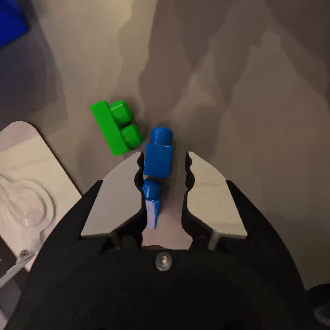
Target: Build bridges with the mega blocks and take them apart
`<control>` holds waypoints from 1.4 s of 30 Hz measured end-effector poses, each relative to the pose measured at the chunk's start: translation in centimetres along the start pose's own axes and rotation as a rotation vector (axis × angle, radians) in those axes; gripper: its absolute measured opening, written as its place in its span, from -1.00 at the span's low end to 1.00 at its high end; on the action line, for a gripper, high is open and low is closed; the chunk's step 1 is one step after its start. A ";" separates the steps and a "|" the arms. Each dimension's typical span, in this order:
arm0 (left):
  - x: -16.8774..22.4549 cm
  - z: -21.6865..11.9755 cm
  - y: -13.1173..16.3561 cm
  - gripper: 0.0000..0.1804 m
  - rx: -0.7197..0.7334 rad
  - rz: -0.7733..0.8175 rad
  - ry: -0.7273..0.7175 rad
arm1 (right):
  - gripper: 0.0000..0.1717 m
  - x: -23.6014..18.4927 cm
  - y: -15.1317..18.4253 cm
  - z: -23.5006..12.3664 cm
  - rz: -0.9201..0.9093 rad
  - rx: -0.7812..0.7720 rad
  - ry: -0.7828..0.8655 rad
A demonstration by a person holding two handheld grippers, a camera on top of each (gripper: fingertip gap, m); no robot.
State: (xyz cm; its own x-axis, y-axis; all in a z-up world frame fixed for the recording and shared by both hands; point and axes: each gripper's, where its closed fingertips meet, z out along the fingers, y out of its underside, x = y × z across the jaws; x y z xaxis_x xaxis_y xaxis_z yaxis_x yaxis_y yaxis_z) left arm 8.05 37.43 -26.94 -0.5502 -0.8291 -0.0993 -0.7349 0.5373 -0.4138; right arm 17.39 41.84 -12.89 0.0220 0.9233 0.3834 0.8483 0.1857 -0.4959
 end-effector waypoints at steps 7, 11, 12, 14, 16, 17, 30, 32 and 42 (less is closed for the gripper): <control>-0.5 0.9 0.8 -0.46 -0.048 -0.011 -0.023 | -1.00 -0.1 -0.2 -0.3 -0.004 0.007 0.003; -0.4 2.4 1.1 -0.63 -0.086 0.009 -0.020 | -1.00 -0.1 -0.2 -0.2 -0.004 0.003 0.001; -0.5 2.5 0.7 -0.64 -0.069 0.020 -0.034 | -1.00 -0.1 -0.1 -0.2 -0.004 0.003 0.001; 0.4 2.1 0.4 -0.63 -0.060 0.052 -0.003 | -1.00 -0.1 -0.1 -0.3 -0.001 0.003 0.003; 1.6 1.1 0.6 -0.64 -0.064 0.074 0.041 | -1.00 -0.1 0.0 -0.5 0.002 0.006 0.004; 2.2 0.4 0.9 -0.64 -0.062 0.083 0.065 | -1.00 -0.1 0.1 -0.5 0.003 0.006 0.005; 2.1 -1.9 7.4 -0.63 -0.249 -0.025 0.048 | -1.00 -0.3 0.1 -0.4 0.004 -0.001 -0.009; 2.0 -1.6 8.0 -0.51 -0.273 -0.043 0.043 | -1.00 -0.3 0.2 -0.5 0.006 0.000 -0.006; -0.1 -5.2 10.2 -0.19 -0.287 -0.122 -0.116 | -1.00 -0.1 0.4 -1.2 0.018 0.007 0.009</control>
State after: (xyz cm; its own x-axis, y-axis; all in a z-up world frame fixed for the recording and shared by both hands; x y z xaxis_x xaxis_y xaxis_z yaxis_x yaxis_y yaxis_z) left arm -1.50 43.80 -26.47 -0.4144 -0.8934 -0.1738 -0.8835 0.4407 -0.1588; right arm 18.39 41.38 -12.21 0.0414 0.9235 0.3813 0.8438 0.1720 -0.5083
